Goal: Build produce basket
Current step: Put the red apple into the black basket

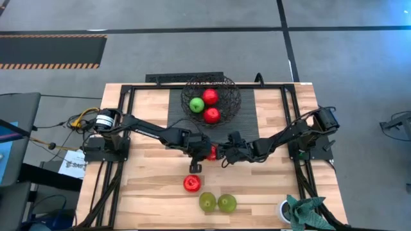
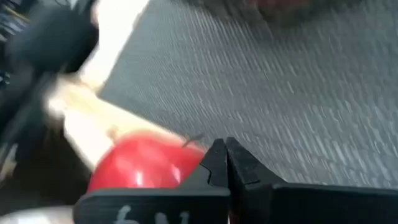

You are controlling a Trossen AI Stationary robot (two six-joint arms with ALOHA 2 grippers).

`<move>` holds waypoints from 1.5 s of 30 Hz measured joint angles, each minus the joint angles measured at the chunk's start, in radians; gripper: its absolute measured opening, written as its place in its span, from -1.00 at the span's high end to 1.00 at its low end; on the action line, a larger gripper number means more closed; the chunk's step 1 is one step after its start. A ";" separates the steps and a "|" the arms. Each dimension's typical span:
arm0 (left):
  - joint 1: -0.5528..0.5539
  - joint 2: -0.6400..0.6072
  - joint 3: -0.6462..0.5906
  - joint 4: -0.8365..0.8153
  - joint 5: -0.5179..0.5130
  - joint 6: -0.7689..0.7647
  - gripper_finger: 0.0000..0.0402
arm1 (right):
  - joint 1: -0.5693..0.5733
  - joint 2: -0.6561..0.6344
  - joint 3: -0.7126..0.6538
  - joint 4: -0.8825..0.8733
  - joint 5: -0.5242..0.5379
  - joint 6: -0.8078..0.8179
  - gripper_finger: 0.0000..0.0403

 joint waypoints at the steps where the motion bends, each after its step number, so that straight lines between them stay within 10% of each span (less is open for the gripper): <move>1: -0.008 0.000 0.021 0.000 0.005 0.008 1.00 | -0.001 0.000 0.017 0.000 0.005 -0.023 1.00; 8: -0.015 -0.006 0.177 -0.258 -0.086 0.087 1.00 | 0.000 -0.079 0.084 -0.119 0.014 -0.092 1.00; 29: 0.137 -0.002 0.684 -0.337 -0.258 0.311 1.00 | -0.187 -0.410 0.373 -0.387 -0.063 -0.665 1.00; 45: 0.225 -0.003 0.693 -0.646 -0.233 0.261 1.00 | -0.254 -0.411 0.384 -0.611 -0.171 -0.673 1.00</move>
